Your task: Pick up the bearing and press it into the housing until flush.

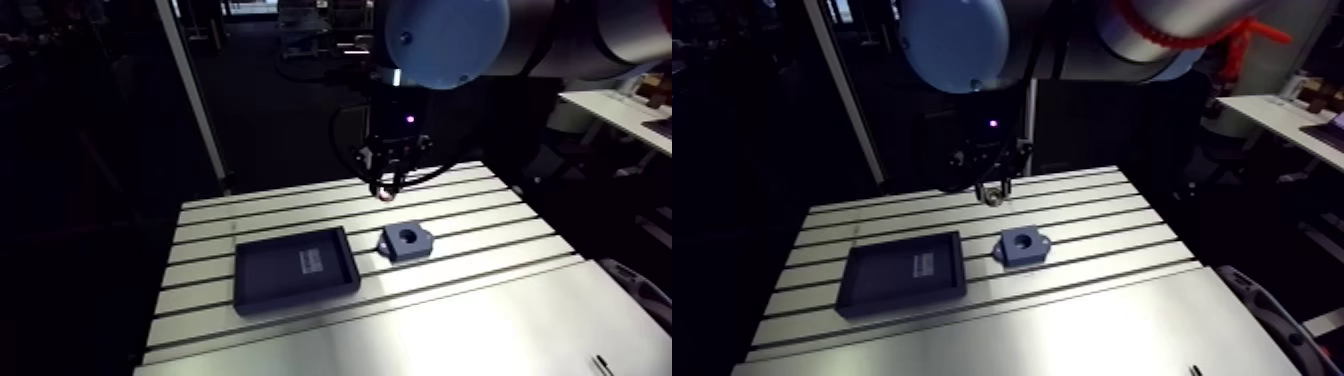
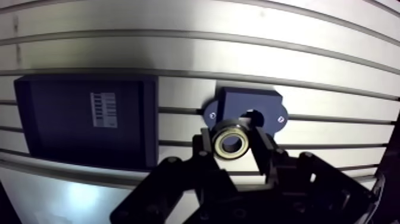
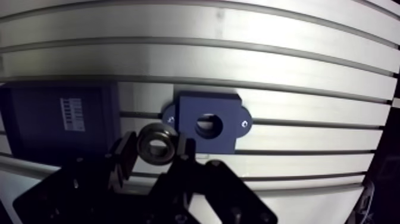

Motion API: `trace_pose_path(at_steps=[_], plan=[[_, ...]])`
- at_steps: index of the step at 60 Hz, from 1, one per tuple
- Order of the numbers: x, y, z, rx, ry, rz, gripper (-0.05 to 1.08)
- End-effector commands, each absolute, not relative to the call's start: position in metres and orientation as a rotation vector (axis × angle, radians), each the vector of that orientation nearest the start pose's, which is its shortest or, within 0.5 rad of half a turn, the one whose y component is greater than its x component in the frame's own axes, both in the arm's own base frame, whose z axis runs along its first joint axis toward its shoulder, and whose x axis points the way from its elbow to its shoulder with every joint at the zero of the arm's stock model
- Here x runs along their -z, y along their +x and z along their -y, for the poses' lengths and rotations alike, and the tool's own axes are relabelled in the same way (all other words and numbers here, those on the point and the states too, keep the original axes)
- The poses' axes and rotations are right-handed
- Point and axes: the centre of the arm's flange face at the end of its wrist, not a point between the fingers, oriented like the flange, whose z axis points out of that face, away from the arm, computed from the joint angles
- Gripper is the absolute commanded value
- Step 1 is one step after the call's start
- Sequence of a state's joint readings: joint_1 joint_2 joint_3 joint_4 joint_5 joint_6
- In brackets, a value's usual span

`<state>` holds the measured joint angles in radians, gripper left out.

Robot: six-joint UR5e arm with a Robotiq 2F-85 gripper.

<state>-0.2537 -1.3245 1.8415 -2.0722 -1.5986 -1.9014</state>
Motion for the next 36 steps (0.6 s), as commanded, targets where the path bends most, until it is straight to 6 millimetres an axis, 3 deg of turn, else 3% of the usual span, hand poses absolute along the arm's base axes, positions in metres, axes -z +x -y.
trace_pose_path(at_steps=[1, 36], plan=[[-0.275, -0.555, -0.022, -0.035, -0.101, -3.108, 0.62], [-0.253, -0.544, -0.052, -0.018, -0.058, -3.069, 0.62]])
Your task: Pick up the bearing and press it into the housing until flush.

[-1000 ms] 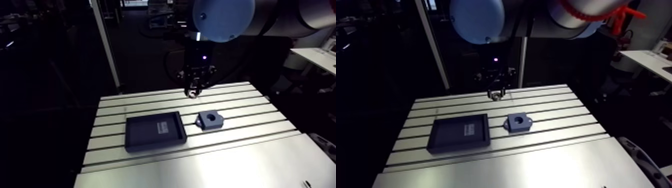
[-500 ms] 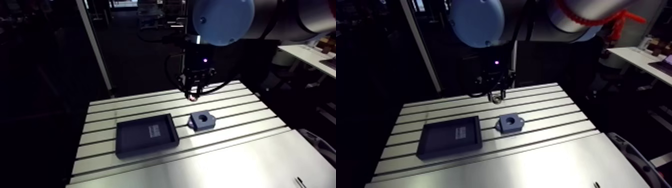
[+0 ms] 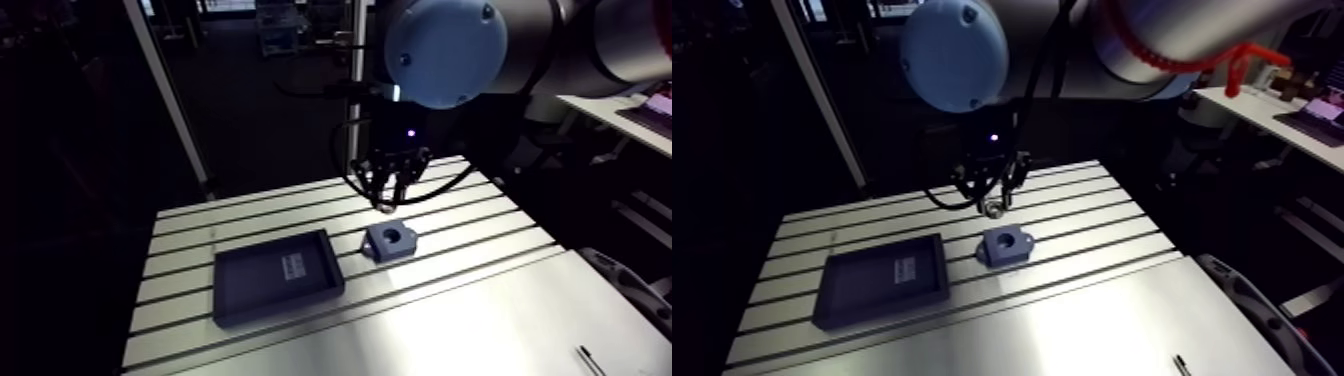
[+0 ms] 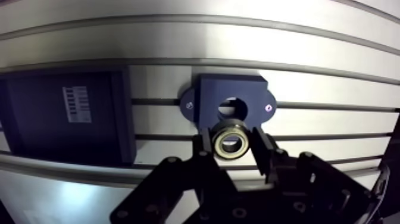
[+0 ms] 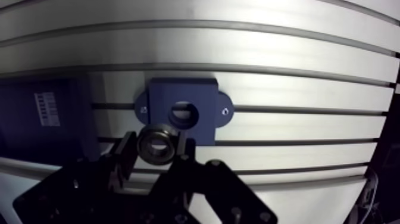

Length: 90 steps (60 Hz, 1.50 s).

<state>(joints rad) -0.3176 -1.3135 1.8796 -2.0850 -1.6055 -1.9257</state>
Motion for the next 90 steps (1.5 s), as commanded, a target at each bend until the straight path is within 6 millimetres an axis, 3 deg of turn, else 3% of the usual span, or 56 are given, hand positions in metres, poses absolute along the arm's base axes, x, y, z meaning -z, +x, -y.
trace_pose_path(at_steps=[1, 38, 63, 90], plan=[[-0.252, -0.544, -0.052, -0.018, -0.057, -3.069, 0.62], [-0.229, -0.530, -0.064, -0.019, -0.019, -3.079, 0.62], [-0.205, -0.535, -0.067, 0.002, -0.015, -3.038, 0.62], [-0.196, -0.540, -0.067, 0.009, -0.018, -3.026, 0.62]])
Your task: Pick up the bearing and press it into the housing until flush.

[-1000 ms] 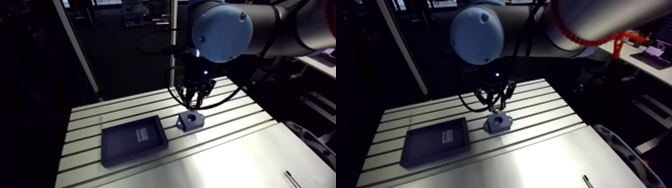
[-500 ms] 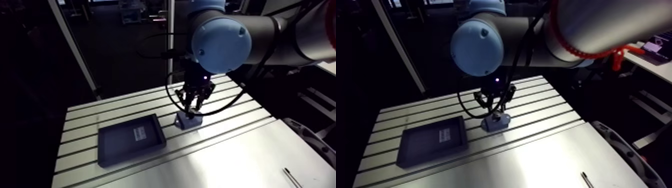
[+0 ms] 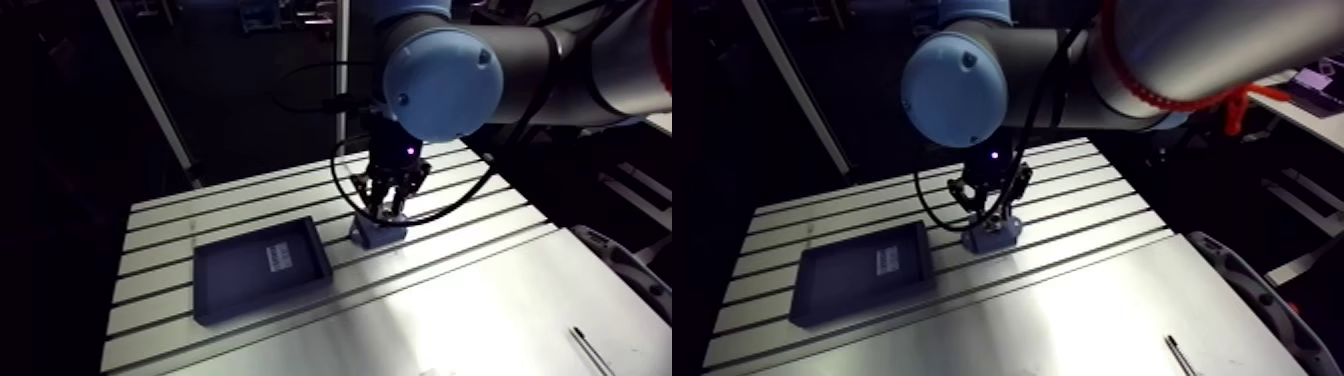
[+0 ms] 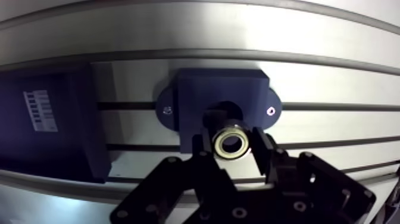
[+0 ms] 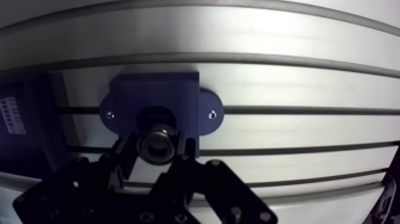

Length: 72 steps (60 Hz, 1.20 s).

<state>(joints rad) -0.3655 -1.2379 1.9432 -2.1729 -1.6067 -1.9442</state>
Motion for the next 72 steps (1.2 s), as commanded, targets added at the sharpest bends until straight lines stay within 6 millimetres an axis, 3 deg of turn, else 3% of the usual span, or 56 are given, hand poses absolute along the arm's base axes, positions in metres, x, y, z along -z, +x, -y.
trace_pose_path(at_steps=[1, 72], plan=[[-0.1958, -0.5403, -0.0668, 0.010, -0.016, -3.025, 0.62], [-0.1891, -0.5488, -0.0673, 0.014, -0.016, -3.020, 0.62]])
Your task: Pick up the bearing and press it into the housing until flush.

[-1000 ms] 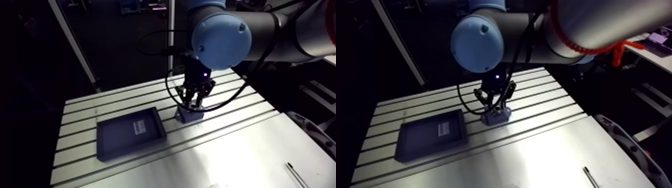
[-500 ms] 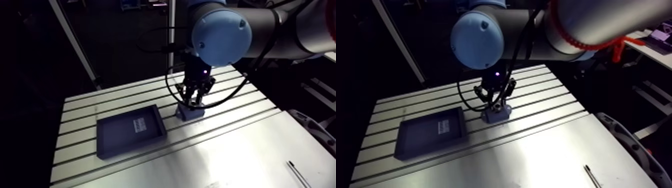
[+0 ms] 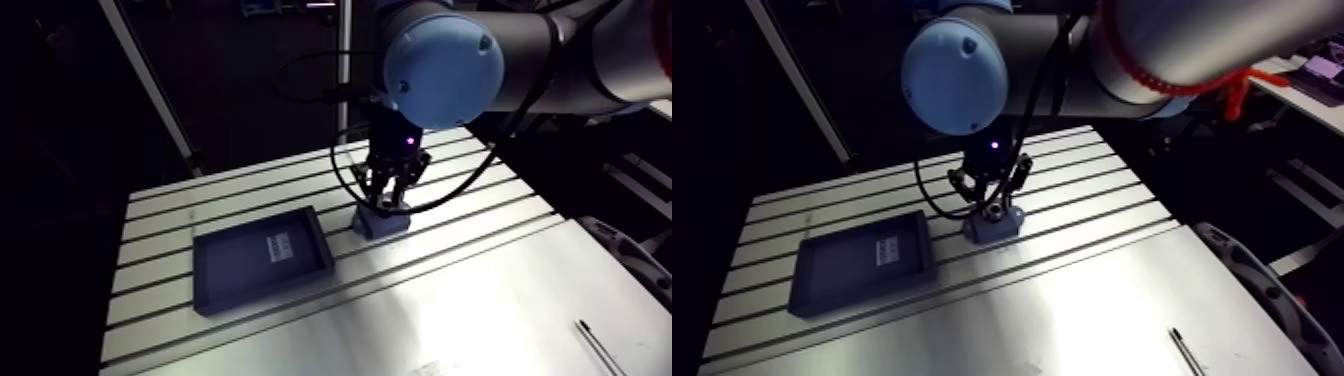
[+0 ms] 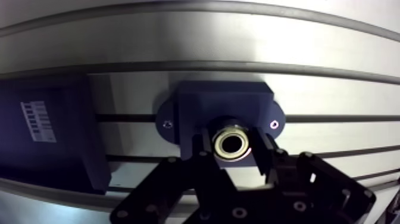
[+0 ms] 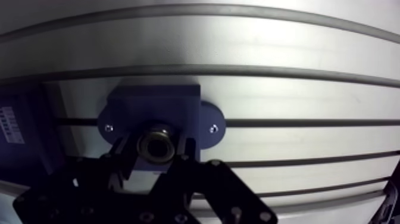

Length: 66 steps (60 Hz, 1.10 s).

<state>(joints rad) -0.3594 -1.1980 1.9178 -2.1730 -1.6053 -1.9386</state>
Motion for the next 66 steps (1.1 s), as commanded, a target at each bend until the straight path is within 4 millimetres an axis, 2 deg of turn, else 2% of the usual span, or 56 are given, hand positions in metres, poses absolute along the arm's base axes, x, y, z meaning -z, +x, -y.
trace_pose_path(at_steps=[1, 66], plan=[[-0.1886, -0.5484, -0.0664, 0.015, -0.020, -3.018, 0.62], [-0.1880, -0.5542, -0.0606, 0.010, -0.041, -3.020, 0.62]])
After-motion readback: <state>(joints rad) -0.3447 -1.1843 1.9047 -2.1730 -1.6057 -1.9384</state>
